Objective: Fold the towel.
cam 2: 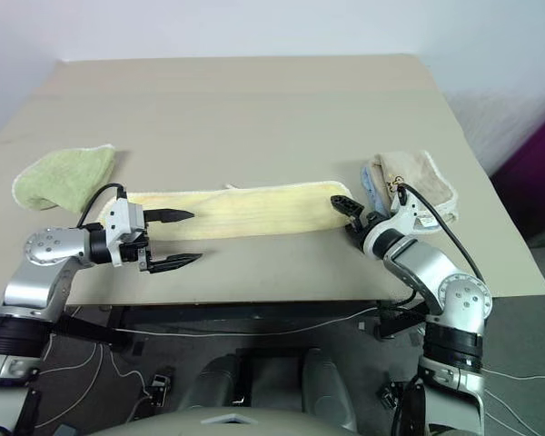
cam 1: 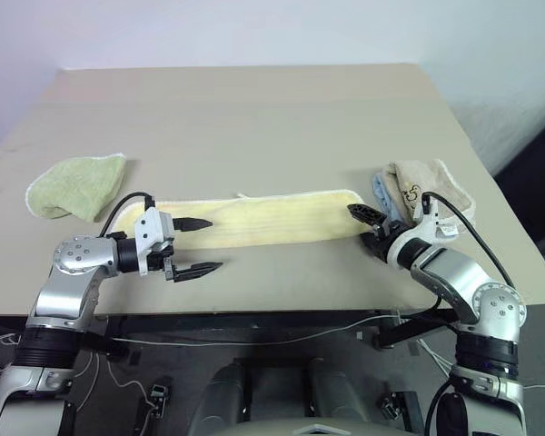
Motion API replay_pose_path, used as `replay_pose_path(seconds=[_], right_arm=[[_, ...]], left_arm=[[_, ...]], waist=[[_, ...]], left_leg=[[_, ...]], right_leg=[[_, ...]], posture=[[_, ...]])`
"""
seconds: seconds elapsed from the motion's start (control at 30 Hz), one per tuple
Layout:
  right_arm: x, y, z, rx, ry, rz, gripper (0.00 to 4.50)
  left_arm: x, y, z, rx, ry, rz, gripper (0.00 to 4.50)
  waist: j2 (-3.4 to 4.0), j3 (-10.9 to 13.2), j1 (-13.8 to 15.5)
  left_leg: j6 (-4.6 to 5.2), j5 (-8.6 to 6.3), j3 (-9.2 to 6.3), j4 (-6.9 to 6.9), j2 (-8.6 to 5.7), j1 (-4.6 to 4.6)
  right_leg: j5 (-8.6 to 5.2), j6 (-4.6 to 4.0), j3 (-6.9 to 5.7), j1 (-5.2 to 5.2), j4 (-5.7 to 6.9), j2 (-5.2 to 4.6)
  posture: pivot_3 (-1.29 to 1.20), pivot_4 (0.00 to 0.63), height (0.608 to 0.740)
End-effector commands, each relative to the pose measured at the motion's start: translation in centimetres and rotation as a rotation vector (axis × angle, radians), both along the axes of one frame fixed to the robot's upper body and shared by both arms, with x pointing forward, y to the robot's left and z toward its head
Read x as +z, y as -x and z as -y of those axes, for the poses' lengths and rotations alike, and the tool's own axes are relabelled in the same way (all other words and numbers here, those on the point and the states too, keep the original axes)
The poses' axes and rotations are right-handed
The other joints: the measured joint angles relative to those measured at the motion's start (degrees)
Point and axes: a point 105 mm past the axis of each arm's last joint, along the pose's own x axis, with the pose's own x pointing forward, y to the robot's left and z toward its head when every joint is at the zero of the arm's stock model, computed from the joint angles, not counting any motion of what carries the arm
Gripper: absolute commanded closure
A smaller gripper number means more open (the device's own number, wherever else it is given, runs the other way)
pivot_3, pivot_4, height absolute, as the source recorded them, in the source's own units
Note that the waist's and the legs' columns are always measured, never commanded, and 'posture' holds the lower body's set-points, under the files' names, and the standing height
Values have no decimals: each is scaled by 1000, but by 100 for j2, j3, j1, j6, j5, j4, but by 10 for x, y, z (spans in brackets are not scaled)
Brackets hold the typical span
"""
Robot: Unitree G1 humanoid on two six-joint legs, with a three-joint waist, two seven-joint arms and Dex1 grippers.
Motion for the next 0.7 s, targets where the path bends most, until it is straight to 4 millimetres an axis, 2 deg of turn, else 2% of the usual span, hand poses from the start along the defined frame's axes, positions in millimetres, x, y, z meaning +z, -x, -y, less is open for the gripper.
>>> replay_pose_path(seconds=[0.03, 0.13, 0.47, 0.6, 0.7], right_arm=[[-10, -10, 2, -43, -2, -30, 229], [-7, -12, 1, -40, -7, -17, 918], [1, -7, 12, -89, 26, 26, 4344], [9, -3, 21, -64, 135, 76, 4454], [30, -2, 24, -11, 264, 178, 4454]], left_arm=[[7, 2, 3, -10, -6, 43, 0], [7, 2, 3, -4, -9, 50, 0], [12, -1, 3, 95, 61, 93, 0], [9, 1, 5, 108, 72, 88, 0], [8, 0, 6, 116, 79, 83, 0]], waist=[[-2, -2, 0], [-2, -2, 13], [0, -1, 45], [1, -1, 72], [4, 1, 80]], left_leg=[[0, 0, 0, 0, 0, 0], [0, 0, 0, 0, 0, 0], [0, 0, 0, -1, -2, -16], [0, 0, -2, 0, -4, -17], [1, 0, -1, 0, -7, -18]], right_leg=[[0, 0, 0, 0, 0, 0], [0, 0, 0, 0, 0, -1], [0, 0, 1, -14, -4, -6], [0, 0, 0, -13, -6, -8], [0, 0, -1, -13, -7, -10]], posture=[[0, 150, 740], [0, 150, 740], [0, 150, 740], [0, 150, 740], [0, 150, 740]])
